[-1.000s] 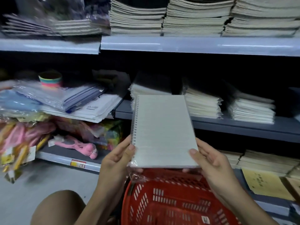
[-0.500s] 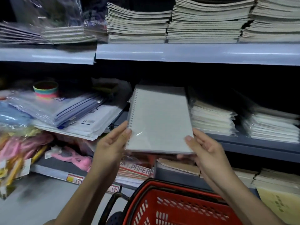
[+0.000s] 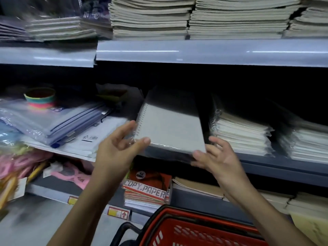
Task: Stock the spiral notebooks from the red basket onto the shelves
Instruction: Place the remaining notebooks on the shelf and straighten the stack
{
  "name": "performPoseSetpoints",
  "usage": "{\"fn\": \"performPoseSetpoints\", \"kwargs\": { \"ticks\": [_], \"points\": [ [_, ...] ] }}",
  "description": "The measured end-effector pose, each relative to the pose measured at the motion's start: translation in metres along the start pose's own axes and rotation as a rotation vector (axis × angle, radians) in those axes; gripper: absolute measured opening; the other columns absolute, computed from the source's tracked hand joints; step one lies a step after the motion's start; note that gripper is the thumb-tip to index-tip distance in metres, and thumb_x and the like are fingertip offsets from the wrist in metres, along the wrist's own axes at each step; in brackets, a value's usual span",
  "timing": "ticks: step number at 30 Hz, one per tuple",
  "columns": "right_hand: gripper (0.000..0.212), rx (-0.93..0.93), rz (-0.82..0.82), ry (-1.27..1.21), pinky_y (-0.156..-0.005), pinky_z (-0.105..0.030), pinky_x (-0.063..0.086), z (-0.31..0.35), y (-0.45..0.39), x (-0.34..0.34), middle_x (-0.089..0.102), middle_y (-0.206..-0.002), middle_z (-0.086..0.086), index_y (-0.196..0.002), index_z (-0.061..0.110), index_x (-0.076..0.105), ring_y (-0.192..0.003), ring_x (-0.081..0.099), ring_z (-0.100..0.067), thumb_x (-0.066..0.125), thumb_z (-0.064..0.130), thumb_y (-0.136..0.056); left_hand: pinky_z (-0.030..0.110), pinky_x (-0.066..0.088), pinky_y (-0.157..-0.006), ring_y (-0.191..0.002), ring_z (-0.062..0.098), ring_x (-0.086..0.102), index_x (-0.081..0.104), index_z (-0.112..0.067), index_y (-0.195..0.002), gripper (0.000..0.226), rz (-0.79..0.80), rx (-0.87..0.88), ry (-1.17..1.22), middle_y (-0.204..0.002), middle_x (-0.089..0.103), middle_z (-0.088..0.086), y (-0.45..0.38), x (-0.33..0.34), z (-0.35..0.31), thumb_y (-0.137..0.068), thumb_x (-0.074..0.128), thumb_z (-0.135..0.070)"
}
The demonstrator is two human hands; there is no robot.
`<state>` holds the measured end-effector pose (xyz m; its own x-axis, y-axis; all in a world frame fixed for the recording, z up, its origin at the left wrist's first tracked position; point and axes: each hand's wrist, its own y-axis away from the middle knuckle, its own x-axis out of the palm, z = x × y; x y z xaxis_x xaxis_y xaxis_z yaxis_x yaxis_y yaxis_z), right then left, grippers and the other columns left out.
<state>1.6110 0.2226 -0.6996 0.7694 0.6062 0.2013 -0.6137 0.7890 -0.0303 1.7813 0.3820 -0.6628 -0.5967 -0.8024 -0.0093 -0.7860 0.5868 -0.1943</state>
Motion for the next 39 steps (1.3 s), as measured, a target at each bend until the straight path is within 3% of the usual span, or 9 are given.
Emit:
{"fn": "performPoseSetpoints", "kwargs": {
  "ticks": [3,8,13,20,23,29,32,35,39],
  "points": [
    [0.053,-0.104,-0.051,0.129,-0.094,-0.044,0.057,-0.011,0.0,-0.005,0.077,-0.105,-0.002,-0.12,0.014,0.059,-0.097,0.074,-0.024,0.079,0.017,-0.071,0.026,0.062,-0.079,-0.086,0.009,0.076,0.067,-0.018,-0.124,0.041,-0.095,0.076,-0.062,-0.085,0.079,-0.009,-0.002,0.003,0.014,-0.085,0.075,-0.01],
    [0.033,-0.237,-0.176,0.161,-0.077,-0.023,0.06,-0.019,-0.018,0.01,0.079,-0.089,0.0,-0.112,0.018,0.069,-0.085,0.076,-0.019,0.078,0.017,-0.08,0.016,0.057,-0.075,-0.085,0.008,0.075,0.071,-0.015,-0.119,0.037,-0.243,0.118,-0.023,-0.09,0.078,0.001,-0.031,0.016,0.027,-0.083,0.079,-0.015],
    [0.035,-0.292,-0.382,0.208,-0.077,-0.038,0.062,-0.016,-0.053,0.026,0.076,-0.071,0.001,-0.116,0.016,0.072,-0.067,0.074,-0.015,0.077,0.03,-0.084,0.009,0.051,-0.067,-0.078,0.003,0.071,0.071,-0.017,-0.12,0.036,-0.301,0.156,-0.065,-0.087,0.076,0.001,-0.079,0.035,0.027,-0.086,0.078,-0.026],
    [0.042,-0.268,-0.481,0.269,-0.073,-0.045,0.062,-0.023,-0.084,0.039,0.073,-0.062,0.0,-0.124,0.025,0.068,-0.059,0.072,-0.013,0.073,0.045,-0.087,0.022,0.054,-0.091,-0.1,0.0,0.063,0.062,-0.018,-0.133,0.044,-0.28,0.157,-0.116,-0.117,0.067,-0.008,-0.116,0.051,0.036,-0.093,0.069,-0.034],
    [0.044,-0.242,-0.495,0.293,-0.075,-0.046,0.061,-0.023,-0.088,0.039,0.073,-0.061,0.001,-0.125,0.029,0.067,-0.059,0.072,-0.015,0.071,0.049,-0.086,0.013,0.05,-0.083,-0.092,-0.003,0.061,0.061,-0.018,-0.135,0.044,-0.271,0.171,-0.144,-0.126,0.065,-0.004,-0.118,0.049,0.04,-0.094,0.068,-0.033],
    [0.057,-0.238,-0.43,0.378,-0.08,-0.049,0.059,-0.014,-0.069,0.03,0.074,-0.063,0.004,-0.134,0.027,0.059,-0.064,0.073,-0.015,0.066,0.057,-0.086,0.005,0.045,-0.061,-0.058,-0.009,0.054,0.05,-0.025,-0.144,0.052,-0.286,0.168,-0.122,-0.132,0.059,-0.007,-0.09,0.05,0.034,-0.095,0.066,-0.031],
    [0.05,-0.244,-0.348,0.502,-0.084,-0.046,0.059,-0.006,-0.034,0.009,0.075,-0.067,0.004,-0.128,0.028,0.063,-0.068,0.072,-0.011,0.065,0.057,-0.087,0.013,0.052,-0.068,-0.069,-0.005,0.059,0.057,-0.025,-0.137,0.045,-0.278,0.149,-0.1,-0.12,0.065,-0.013,-0.06,0.046,0.029,-0.094,0.067,-0.03],
    [0.038,-0.171,-0.235,0.608,-0.077,-0.046,0.059,-0.01,0.008,-0.019,0.075,-0.068,0.004,-0.116,0.025,0.069,-0.066,0.072,-0.009,0.067,0.052,-0.088,0.035,0.058,-0.084,-0.088,0.006,0.067,0.064,-0.026,-0.125,0.034,-0.177,0.101,-0.133,-0.111,0.071,-0.008,-0.022,0.041,0.044,-0.092,0.069,-0.028],
    [0.035,-0.01,-0.102,0.776,-0.075,-0.047,0.059,-0.043,0.059,-0.061,0.074,-0.067,0.003,-0.102,0.03,0.072,-0.064,0.072,-0.01,0.064,0.058,-0.084,0.041,0.057,-0.073,-0.077,0.013,0.066,0.069,-0.026,-0.111,0.022,-0.043,-0.062,-0.112,-0.093,0.072,-0.005,0.036,0.04,0.084,-0.09,0.072,-0.019]
  ]
}}
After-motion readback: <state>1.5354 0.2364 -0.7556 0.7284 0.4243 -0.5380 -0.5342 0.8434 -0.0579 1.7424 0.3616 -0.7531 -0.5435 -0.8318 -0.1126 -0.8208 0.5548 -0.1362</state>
